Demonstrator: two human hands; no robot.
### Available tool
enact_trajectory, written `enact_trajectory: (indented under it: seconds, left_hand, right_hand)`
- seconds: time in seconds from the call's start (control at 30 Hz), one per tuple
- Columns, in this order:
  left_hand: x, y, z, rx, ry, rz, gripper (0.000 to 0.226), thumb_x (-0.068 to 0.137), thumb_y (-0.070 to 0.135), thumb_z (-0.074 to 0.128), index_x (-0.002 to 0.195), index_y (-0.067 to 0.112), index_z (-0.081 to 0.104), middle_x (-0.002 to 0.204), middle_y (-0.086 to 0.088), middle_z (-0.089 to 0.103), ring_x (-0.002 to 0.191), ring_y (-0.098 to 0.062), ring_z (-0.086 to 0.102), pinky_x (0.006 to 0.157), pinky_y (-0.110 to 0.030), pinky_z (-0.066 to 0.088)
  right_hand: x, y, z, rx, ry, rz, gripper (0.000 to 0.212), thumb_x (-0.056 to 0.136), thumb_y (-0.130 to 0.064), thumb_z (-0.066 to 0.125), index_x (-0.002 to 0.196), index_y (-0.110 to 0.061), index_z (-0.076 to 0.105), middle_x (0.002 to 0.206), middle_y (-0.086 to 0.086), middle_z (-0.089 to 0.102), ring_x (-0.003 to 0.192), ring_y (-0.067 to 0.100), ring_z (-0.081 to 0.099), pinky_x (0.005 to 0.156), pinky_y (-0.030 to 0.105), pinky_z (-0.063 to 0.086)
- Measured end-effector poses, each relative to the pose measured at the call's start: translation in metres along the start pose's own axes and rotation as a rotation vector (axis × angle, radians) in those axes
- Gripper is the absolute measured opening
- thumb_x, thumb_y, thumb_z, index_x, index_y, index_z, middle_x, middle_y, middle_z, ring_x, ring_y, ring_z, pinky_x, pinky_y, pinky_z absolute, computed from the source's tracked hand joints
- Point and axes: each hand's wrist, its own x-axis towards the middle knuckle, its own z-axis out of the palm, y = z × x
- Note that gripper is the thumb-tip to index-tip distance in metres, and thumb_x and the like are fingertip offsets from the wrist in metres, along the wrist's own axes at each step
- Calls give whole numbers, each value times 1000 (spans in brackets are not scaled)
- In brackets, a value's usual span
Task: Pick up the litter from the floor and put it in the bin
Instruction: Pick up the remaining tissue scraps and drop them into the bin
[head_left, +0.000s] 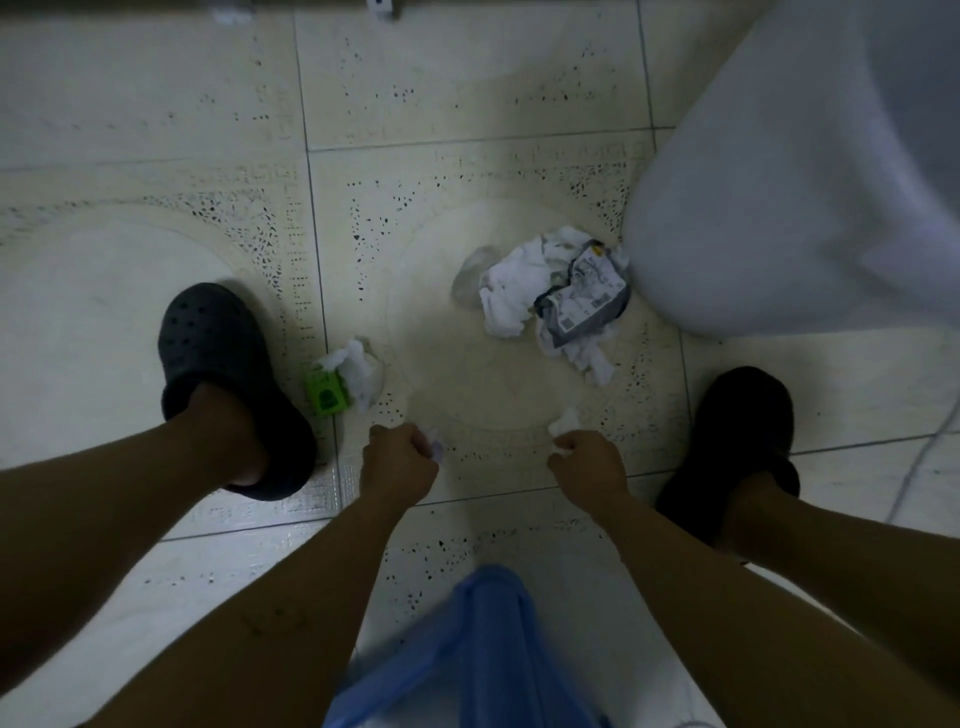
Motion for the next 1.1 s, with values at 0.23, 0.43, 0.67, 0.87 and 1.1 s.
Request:
enact_trajectory:
  seconds: [0.23, 0.43, 0.67, 0.87, 1.1]
  left_hand:
    - [-39, 58, -40, -257, 78, 206, 46, 71, 22, 81, 92, 11, 41, 76, -1, 53, 71, -20, 54, 52, -23, 39]
    - [-85, 135, -93, -207, 136, 475, 44, 72, 32, 80, 98, 15, 50, 79, -2, 63, 71, -19, 59, 53, -23, 38]
    - [-154, 207, -132, -86, 236, 699, 37, 67, 50, 78, 81, 21, 61, 71, 2, 63, 62, -13, 55, 54, -26, 39]
    - [-183, 277, -127, -39, 246, 741, 29, 73, 47, 73, 85, 23, 62, 74, 5, 66, 73, -19, 62, 58, -28, 41]
    - [-193, 359, -87, 26, 233, 802, 34, 77, 48, 67, 95, 19, 67, 85, -3, 72, 83, -24, 66, 65, -27, 42]
  right_hand:
    - [-34, -45, -50, 14, 128, -160, 2, 83, -14, 63, 82, -16, 63, 87, 9, 66, 79, 23, 58, 70, 27, 46]
    - [-78, -91, -120, 91, 283, -398, 32, 85, -16, 61, 116, -13, 58, 104, 9, 67, 96, 25, 61, 76, 22, 40]
    - [-140, -115, -237, 3, 529, -626, 16, 87, -24, 61, 94, -13, 70, 90, 6, 72, 83, 20, 63, 77, 27, 47]
    - [-170, -85, -334, 142, 740, -612, 3, 76, -22, 68, 73, -22, 67, 57, -8, 56, 68, 18, 59, 62, 22, 36]
    - [-139, -49, -366, 399, 757, -479, 15, 77, -16, 66, 91, -14, 73, 89, 10, 73, 83, 25, 66, 73, 24, 49]
